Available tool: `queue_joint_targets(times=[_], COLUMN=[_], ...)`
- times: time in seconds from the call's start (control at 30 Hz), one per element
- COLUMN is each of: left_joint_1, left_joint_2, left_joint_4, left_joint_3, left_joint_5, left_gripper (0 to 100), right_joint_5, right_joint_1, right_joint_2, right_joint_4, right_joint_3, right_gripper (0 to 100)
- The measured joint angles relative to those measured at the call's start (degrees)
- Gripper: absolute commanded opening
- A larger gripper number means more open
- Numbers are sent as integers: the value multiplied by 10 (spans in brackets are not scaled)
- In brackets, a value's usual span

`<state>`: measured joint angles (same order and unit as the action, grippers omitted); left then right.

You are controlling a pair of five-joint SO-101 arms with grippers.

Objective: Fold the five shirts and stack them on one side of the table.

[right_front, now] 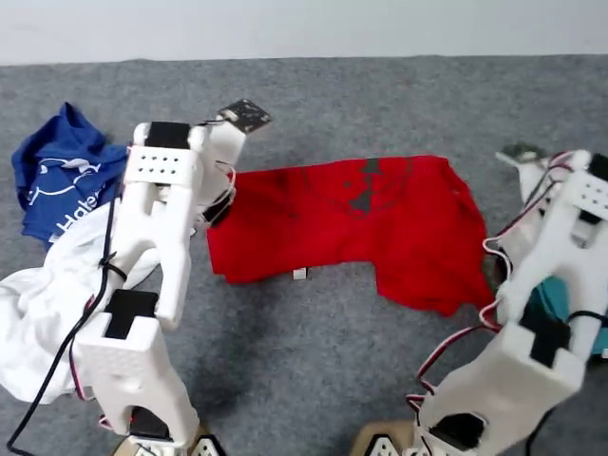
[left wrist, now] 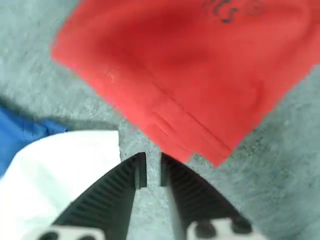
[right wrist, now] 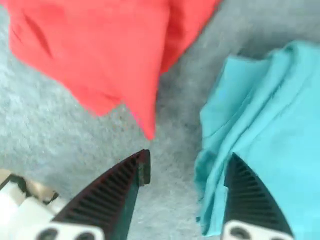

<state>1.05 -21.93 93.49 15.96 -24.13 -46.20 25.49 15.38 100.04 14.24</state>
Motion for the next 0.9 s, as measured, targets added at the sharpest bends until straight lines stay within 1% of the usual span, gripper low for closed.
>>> queue_joint_targets(times=[0.07,0.13,0.23,0.27,0.33,0.47,0.53,0.6,0.73,0.9], left_joint_1=[-3,-4,-8,-11,-19,-42,-48,-53,-84,-95], left_joint_2=[-1,-1,-1,-1,-1,-1,-1,-1,-1,-1], left_joint_4=[0,0,0,0,0,6,22,47,53,53], left_joint_3=[0,0,0,0,0,0,0,0,0,15], left_joint_5=[22,44,88,105,138,183,184,165,109,95], left_gripper=[94,94,93,93,85,17,2,3,3,3], right_joint_5=[18,37,70,80,98,133,144,148,149,149], right_joint_1=[-26,-59,-105,-117,-137,-145,-148,-151,-160,-155], right_joint_2=[-24,-36,-33,-26,1,81,117,149,202,253], right_joint_4=[0,-4,-61,-90,-157,-287,-328,-362,-425,-480], right_joint_3=[6,7,7,7,7,7,7,7,7,44], right_gripper=[203,140,21,2,22,9,9,9,9,9])
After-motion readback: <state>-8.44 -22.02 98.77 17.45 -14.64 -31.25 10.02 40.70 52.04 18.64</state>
